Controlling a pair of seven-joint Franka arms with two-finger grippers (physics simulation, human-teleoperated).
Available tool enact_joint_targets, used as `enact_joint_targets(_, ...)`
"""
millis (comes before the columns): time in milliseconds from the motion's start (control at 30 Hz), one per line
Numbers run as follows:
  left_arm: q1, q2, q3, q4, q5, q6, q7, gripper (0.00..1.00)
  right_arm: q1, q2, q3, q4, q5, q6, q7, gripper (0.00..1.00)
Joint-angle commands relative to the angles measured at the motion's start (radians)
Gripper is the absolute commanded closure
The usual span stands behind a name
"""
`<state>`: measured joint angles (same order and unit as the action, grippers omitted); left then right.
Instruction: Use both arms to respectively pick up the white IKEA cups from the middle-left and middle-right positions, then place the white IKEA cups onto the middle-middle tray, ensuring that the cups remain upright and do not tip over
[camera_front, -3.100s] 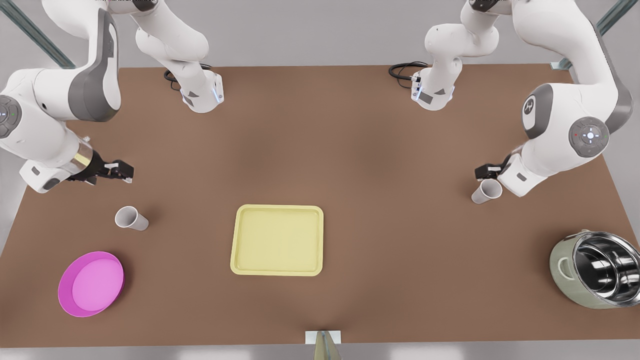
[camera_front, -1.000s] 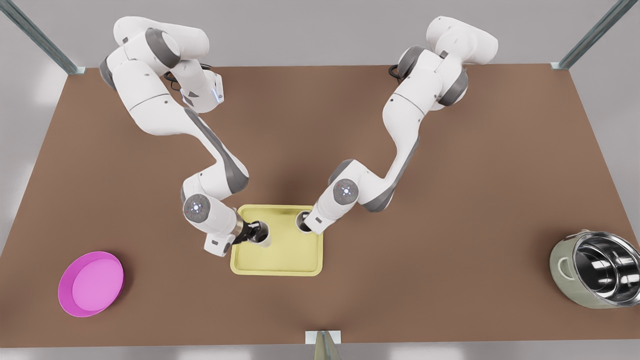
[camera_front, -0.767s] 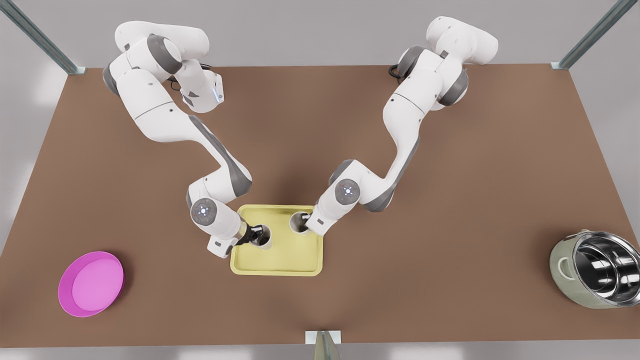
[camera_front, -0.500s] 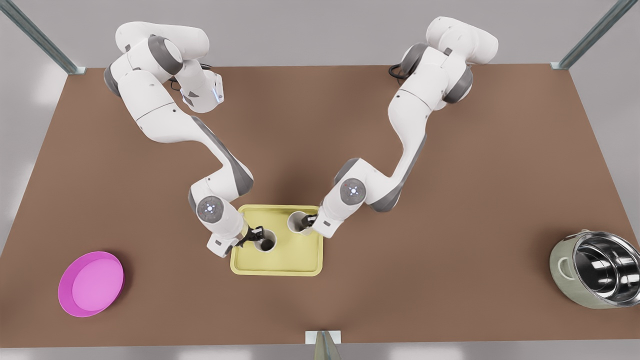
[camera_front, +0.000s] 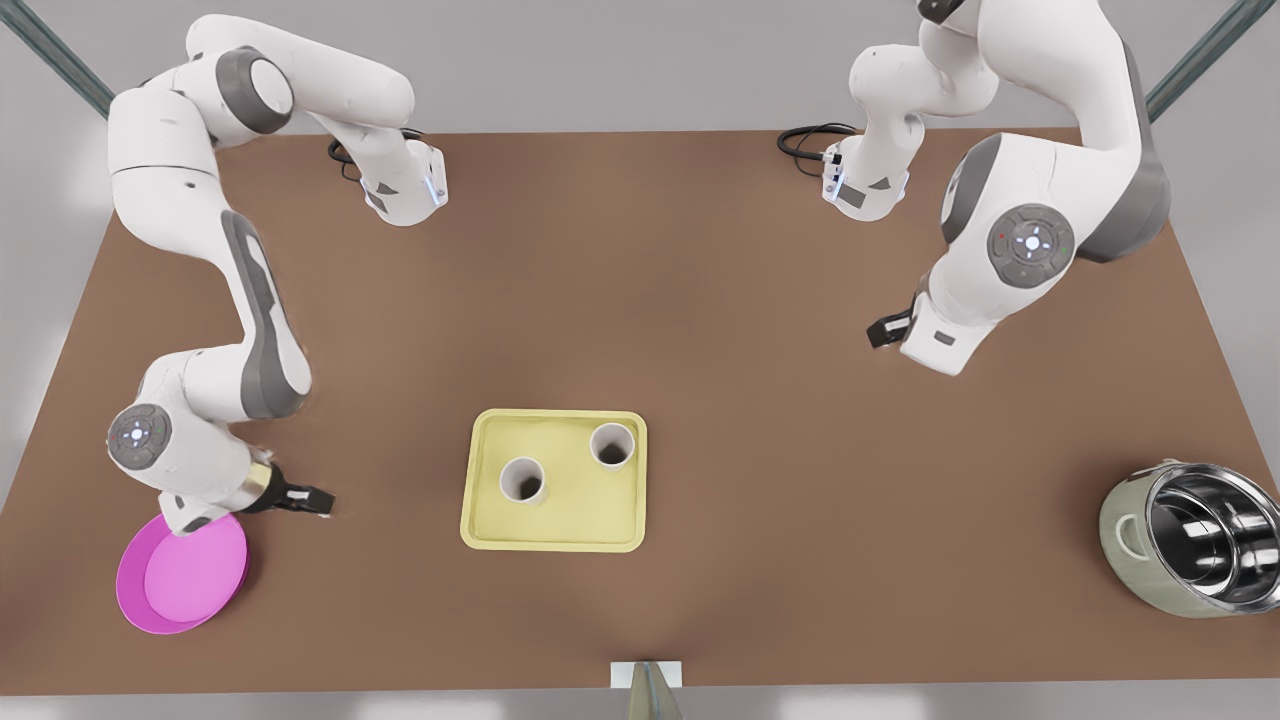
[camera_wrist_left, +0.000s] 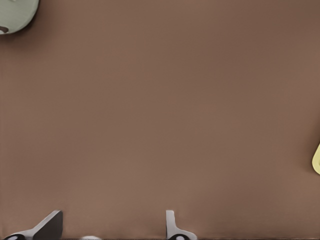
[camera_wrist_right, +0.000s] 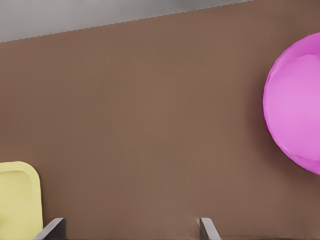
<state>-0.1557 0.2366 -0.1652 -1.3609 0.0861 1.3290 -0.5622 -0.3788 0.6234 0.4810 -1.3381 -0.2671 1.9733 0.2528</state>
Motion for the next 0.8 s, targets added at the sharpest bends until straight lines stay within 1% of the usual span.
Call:
enact_joint_targets(0,0.001,-0.002,0.0,0.0,-0.017,-0.094,0.358,0.0,-0.022,-0.077,-0.002,0.03,0.0,-0.327,-0.397,0.0)
enact_joint_targets(67,0.001,-0.002,0.0,0.0,-0.019,-0.096,0.358,0.0,-0.025,-0.163,0.005,0.025,0.009,-0.429,-0.388,0.0)
enact_joint_targets(133,0.005,-0.002,0.001,0.0,-0.019,-0.094,0.358,0.0,-0.022,-0.205,0.008,0.025,0.031,-0.462,-0.38,0.0)
enact_joint_targets(200,0.01,-0.002,0.001,0.0,-0.037,-0.094,0.36,0.0,-0.026,-0.289,0.005,-0.009,0.089,-0.505,-0.392,0.0)
enact_joint_targets(267,0.008,-0.002,0.001,0.0,-0.037,-0.096,0.358,0.0,-0.026,-0.343,0.004,-0.015,0.123,-0.519,-0.389,0.0)
enact_joint_targets(333,0.008,-0.002,0.0,0.0,-0.039,-0.097,0.358,0.0,-0.025,-0.37,0.004,0.002,0.126,-0.518,-0.38,0.0)
enact_joint_targets(500,0.007,-0.002,-0.002,0.0,-0.039,-0.097,0.357,0.0,-0.025,-0.36,-0.002,0.048,0.132,-0.525,-0.33,0.0)
enact_joint_targets(533,0.007,-0.003,-0.002,0.0,-0.039,-0.097,0.357,0.0,0.121,-0.396,-0.14,0.06,0.131,-0.567,-0.332,0.0)
enact_joint_targets(567,0.008,-0.003,0.0,0.0,-0.039,-0.099,0.357,0.0,0.267,-0.476,-0.334,-0.007,0.186,-0.559,-0.325,0.0)
enact_joint_targets(600,0.008,-0.003,-0.002,0.0,-0.039,-0.1,0.357,0.0,0.256,-0.501,-0.334,-0.061,0.192,-0.518,-0.323,0.0)
enact_joint_targets(633,0.008,-0.003,-0.002,0.0,-0.039,-0.111,0.357,0.0,0.256,-0.442,-0.335,-0.018,0.198,-0.524,-0.336,0.0)
enact_joint_targets(667,0.007,-0.003,-0.002,0.0,-0.039,-0.114,0.357,0.0,0.262,-0.418,-0.335,-0.012,0.197,-0.525,-0.325,0.0)
enact_joint_targets(767,0.007,-0.003,-0.002,0.0,-0.039,-0.119,0.357,0.0,0.261,-0.401,-0.337,-0.009,0.19,-0.525,-0.329,0.0)
